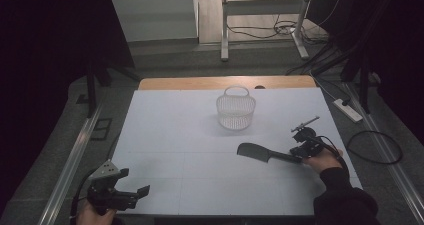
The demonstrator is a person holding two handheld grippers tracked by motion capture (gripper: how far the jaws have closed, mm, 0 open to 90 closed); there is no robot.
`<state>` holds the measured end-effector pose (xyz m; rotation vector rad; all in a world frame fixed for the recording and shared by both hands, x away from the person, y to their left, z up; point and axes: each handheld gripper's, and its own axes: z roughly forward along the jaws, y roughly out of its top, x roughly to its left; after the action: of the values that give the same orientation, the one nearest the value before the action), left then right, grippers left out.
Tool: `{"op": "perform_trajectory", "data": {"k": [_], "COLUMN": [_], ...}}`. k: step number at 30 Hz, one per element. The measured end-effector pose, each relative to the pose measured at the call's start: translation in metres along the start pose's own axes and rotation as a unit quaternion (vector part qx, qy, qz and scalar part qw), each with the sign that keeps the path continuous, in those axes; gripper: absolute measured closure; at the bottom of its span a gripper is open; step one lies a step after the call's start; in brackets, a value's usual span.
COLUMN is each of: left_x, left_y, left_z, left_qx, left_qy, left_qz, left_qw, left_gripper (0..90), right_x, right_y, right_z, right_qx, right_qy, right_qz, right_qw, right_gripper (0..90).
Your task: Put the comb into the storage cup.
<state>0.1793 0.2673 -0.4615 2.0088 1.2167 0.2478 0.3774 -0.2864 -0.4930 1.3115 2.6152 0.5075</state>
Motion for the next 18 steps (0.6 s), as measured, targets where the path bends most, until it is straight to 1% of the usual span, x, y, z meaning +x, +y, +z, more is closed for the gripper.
{"op": "perform_trajectory", "data": {"k": [9, 18], "left_x": [0.0, 0.0], "left_y": [0.0, 0.0], "left_z": [0.0, 0.0], "left_qx": [0.001, 0.002], "left_qy": [0.0, 0.0], "left_qz": [0.0, 0.001], "left_qw": [1.0, 1.0], "left_gripper": [2.5, 2.5], "right_x": [0.005, 0.014], "right_y": [-0.01, -0.021], "right_z": [-0.005, -0.01], "right_qx": [-0.001, -0.003], "right_qy": [0.008, 0.017], "right_qz": [-0.001, -0.009], "right_qw": [1.0, 0.9998], "right_gripper": [89.5, 89.5]}}
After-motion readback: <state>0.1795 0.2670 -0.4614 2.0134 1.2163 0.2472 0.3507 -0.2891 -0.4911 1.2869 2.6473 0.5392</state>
